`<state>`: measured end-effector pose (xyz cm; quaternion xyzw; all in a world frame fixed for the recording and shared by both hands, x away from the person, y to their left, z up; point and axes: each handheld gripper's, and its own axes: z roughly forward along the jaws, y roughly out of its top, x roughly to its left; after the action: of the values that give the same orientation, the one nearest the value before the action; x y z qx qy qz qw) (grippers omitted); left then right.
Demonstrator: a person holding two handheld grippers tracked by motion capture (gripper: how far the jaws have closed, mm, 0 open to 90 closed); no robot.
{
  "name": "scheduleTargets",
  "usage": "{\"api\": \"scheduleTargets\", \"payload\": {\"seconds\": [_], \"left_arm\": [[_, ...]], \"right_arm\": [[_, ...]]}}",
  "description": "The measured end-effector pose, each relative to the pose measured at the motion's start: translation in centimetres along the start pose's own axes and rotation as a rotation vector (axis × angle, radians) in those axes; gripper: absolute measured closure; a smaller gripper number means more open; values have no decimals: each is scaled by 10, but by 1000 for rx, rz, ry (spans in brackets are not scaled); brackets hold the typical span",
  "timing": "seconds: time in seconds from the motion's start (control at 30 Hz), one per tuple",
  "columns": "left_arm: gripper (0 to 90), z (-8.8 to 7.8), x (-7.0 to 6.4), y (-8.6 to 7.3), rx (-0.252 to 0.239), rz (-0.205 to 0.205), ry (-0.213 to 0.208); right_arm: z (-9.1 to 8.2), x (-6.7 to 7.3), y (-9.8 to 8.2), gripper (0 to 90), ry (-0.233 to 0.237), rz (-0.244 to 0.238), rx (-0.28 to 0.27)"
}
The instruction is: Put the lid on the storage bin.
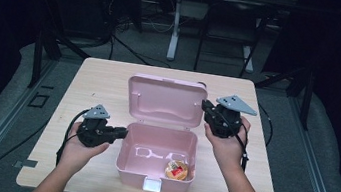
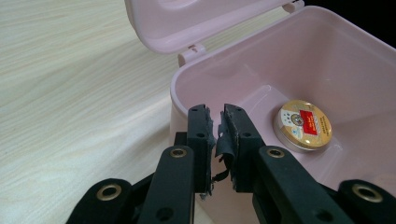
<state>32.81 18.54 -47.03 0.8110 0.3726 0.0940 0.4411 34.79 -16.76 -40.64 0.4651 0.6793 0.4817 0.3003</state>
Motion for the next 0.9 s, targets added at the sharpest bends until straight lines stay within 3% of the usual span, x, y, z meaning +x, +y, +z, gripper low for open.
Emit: {"api": "scheduleTargets", "payload": {"seconds": [0.17,0.57,0.9], "left_arm": [[813,0,1,0,-2,-5,-2],[806,0,2,-1,-5,-32,-27],[778,1,3,-2,-6,-31,-19]], "right_arm": [[5,2,3,866,1,-4,-2],[-3,2,-4,862,10,-1,-25],[-12,5,-9,861,12,-17,-44]]}}
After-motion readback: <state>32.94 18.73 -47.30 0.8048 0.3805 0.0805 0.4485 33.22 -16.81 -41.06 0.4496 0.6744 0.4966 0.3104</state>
